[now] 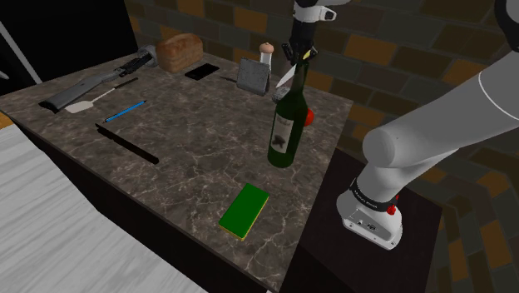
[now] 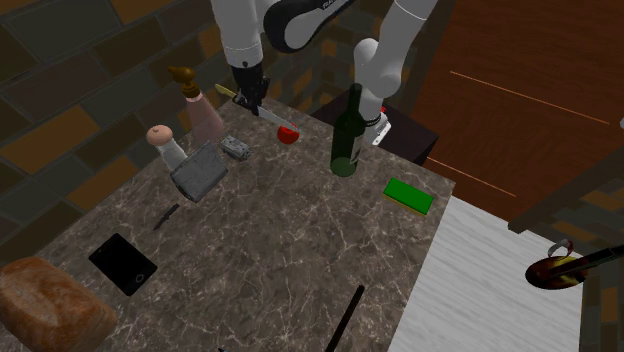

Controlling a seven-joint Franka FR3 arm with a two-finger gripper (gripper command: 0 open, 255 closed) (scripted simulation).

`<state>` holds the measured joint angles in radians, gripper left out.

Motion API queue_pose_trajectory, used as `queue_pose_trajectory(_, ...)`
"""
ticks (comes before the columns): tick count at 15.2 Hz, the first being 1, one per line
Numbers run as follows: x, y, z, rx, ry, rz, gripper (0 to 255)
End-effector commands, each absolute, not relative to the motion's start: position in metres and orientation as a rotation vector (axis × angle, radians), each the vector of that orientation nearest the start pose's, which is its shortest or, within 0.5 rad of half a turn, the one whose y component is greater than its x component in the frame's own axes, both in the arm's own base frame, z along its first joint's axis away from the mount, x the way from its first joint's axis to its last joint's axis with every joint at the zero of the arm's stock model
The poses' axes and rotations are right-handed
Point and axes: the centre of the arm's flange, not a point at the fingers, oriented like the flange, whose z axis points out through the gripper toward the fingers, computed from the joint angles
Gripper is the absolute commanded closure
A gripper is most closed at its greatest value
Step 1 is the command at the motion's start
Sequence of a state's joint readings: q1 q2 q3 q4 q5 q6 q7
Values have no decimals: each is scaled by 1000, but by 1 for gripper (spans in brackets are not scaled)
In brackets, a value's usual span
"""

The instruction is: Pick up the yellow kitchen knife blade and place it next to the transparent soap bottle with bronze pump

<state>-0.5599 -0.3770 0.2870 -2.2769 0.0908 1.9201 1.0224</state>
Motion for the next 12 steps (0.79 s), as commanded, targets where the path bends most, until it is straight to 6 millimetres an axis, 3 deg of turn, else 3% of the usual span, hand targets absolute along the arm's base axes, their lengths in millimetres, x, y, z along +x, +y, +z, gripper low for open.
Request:
queue_pose_trajectory(1, 431, -104, 488, -2469, 1966, -23, 255)
queue_pose_trajectory(12, 431, -104, 429, -2469, 1966, -23, 255)
